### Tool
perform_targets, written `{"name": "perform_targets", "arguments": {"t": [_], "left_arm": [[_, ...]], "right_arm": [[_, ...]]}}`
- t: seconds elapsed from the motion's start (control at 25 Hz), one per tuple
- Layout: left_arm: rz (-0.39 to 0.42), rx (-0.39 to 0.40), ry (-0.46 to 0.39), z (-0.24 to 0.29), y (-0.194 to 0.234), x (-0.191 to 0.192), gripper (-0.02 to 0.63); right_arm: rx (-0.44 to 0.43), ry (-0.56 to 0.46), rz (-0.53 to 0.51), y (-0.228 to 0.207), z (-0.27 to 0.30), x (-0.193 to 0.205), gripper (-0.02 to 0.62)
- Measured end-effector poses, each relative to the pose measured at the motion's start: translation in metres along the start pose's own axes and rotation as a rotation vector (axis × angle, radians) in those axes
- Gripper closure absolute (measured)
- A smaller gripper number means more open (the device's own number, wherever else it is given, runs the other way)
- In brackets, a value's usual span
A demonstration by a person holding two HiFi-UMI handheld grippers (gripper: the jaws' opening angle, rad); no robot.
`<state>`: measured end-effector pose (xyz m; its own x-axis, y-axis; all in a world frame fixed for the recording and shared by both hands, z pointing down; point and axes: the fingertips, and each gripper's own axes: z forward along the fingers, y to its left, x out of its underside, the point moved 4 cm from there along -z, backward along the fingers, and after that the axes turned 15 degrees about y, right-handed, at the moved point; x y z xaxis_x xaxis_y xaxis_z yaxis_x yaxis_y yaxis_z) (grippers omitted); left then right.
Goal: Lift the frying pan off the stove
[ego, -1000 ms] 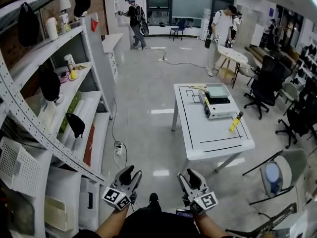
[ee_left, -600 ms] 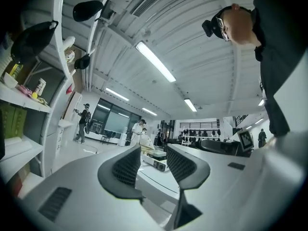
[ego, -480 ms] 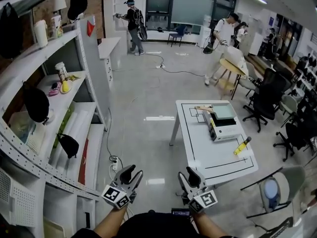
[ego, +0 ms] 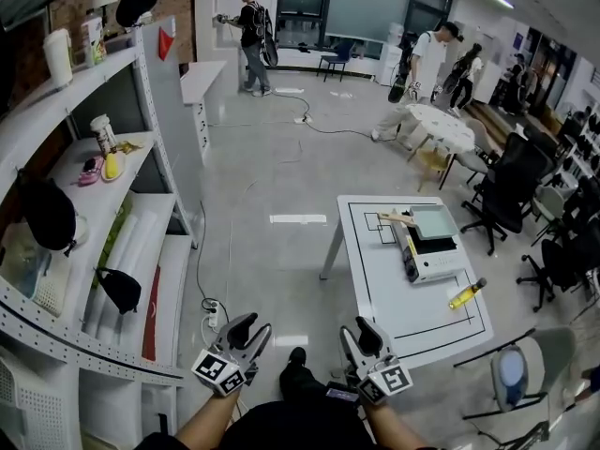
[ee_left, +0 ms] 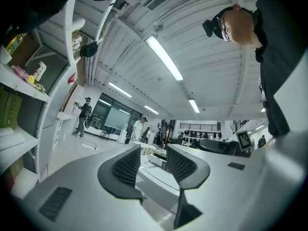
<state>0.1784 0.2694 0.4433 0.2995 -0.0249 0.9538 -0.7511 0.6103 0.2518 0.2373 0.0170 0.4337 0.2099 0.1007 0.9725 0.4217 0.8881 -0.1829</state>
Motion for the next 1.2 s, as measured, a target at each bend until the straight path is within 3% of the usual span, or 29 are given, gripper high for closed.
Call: {"name": "perform_targets", "arguments": {"t": [0.76, 1.2], "left_arm": [[0.047, 0.032, 0.031, 0.184, 0.151, -0.095, 0.440], [0.032, 0.057, 0.043, 0.260, 0.193, -0.117, 0.440]], "right_arm": [[-0.042, -0.002, 0.036, -0.142, 0.214, -0.056, 0.420], [-0.069, -0.025, 0.038, -0.197, 0.268, -0.073, 0.420]]}}
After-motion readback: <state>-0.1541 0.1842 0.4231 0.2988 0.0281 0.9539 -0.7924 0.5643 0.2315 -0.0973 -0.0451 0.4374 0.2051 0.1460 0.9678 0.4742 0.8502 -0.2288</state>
